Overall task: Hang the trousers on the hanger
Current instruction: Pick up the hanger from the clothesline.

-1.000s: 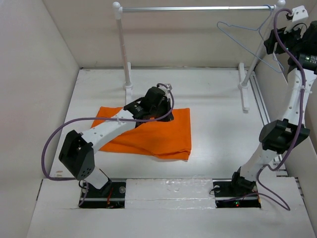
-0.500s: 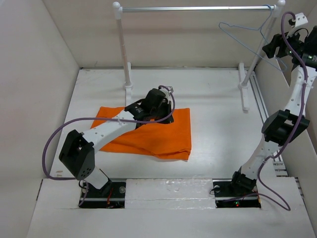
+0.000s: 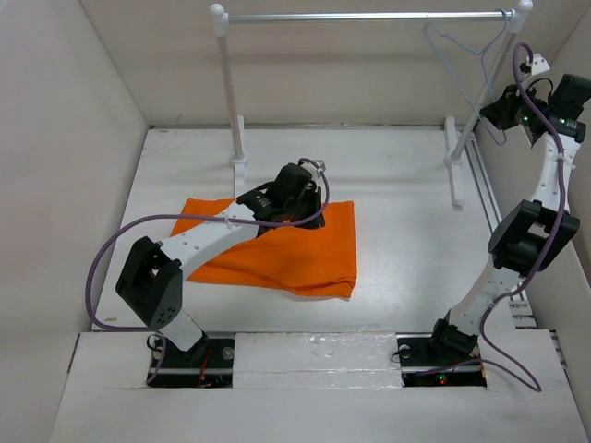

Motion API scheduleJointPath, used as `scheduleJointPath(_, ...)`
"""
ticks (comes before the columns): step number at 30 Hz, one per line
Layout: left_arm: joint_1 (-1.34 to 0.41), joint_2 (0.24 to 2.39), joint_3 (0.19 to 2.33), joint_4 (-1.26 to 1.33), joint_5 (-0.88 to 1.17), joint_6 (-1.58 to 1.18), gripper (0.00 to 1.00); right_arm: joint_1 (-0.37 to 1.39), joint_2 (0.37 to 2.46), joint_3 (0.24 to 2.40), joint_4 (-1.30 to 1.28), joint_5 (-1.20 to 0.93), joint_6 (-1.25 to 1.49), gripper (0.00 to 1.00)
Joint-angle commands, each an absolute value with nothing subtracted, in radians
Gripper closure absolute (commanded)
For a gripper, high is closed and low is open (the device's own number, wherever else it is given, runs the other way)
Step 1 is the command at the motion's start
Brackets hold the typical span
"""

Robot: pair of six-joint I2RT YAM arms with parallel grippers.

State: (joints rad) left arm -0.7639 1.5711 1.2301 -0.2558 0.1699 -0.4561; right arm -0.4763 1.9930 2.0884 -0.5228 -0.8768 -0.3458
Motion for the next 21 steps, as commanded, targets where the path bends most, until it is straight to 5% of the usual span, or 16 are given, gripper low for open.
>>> scheduleJointPath(1,-0.762,1.554,1.276,-0.245,0.163,-0.445,1.0,-0.449,1.872,2.004,-0.376,-0.931,-0.338,0.95)
scheduleJointPath(8,-0.762,1.542,1.289,-0.25,0.152,-0.451,0.98,-0.368,1.714,1.878,-0.226,-0.824,-0.272,1.0)
scheduleJointPath(11,-0.762,1.534,1.369,-0.281,0.137,-0.442,0.8,-0.287,1.61,1.865,-0.232,-0.639,-0.279,1.0)
scheduleJointPath(21,-0.762,1.503,1.61,-0.34,0.169,-0.46,0.56,-0.132,1.47,1.775,-0.365,-0.298,-0.311,1.0)
